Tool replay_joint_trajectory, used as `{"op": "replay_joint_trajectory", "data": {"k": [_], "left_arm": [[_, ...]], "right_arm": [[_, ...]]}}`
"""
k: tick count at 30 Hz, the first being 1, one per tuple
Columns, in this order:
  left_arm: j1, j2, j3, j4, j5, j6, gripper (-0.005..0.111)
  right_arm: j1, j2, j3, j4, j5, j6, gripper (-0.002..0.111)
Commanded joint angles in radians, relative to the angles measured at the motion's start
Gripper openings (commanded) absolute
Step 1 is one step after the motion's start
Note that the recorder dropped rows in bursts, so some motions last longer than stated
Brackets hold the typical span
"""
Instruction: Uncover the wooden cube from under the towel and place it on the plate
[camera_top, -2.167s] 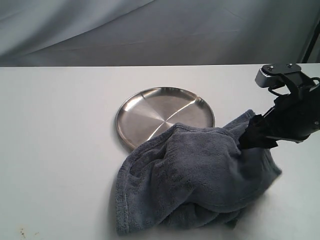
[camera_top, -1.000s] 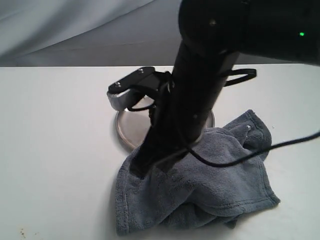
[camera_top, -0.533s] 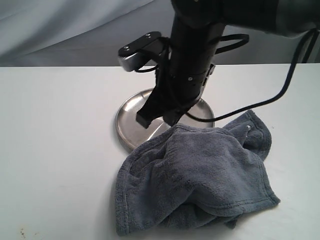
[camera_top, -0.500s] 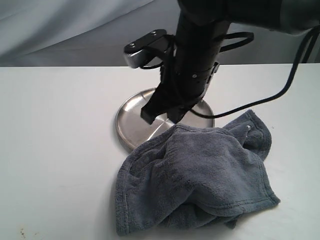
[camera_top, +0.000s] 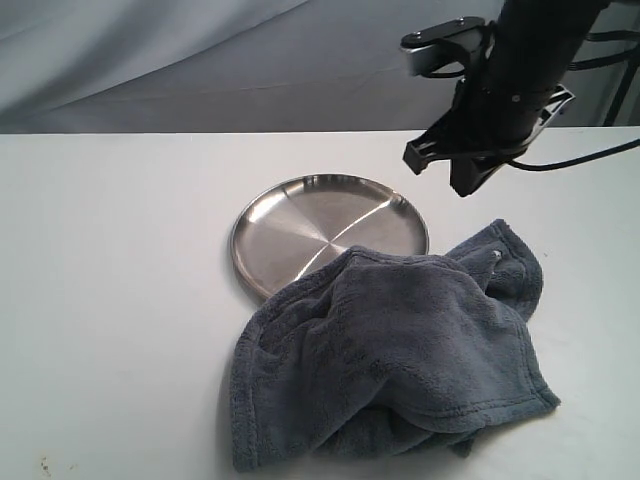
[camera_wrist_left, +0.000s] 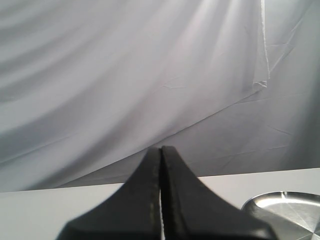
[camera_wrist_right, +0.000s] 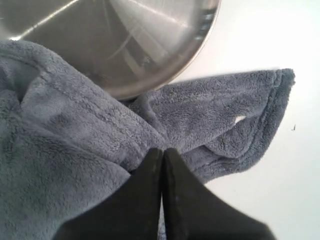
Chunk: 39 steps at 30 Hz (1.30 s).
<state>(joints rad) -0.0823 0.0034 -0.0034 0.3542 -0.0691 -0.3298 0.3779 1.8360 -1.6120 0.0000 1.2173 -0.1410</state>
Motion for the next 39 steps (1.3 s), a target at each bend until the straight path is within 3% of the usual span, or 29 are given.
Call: {"op": "replay_joint_trajectory", "data": {"k": [1,12,24,39], "left_arm": [[0.002,-0.003,0.003,-0.001,-0.009,-0.005,0.000],[0.002,-0.003,0.003,-0.001,-0.009,-0.005,0.000],[0.002,-0.003,0.003,-0.001,-0.009,-0.005,0.000],[0.002,-0.003,0.003,-0.001,-0.009,-0.005,0.000]], "right_arm": [[-0.009,-0.079,0.074,-0.014,0.004,-0.031,0.000],[-0.009,-0.251,0.324,0.000,0.004,-0.024,0.000],[0.004,-0.448,0.484,0.086,0.004,-0.042,0.000],[0.330,-0.470,0.545,0.159,0.004,-0.079,0.000]]}}
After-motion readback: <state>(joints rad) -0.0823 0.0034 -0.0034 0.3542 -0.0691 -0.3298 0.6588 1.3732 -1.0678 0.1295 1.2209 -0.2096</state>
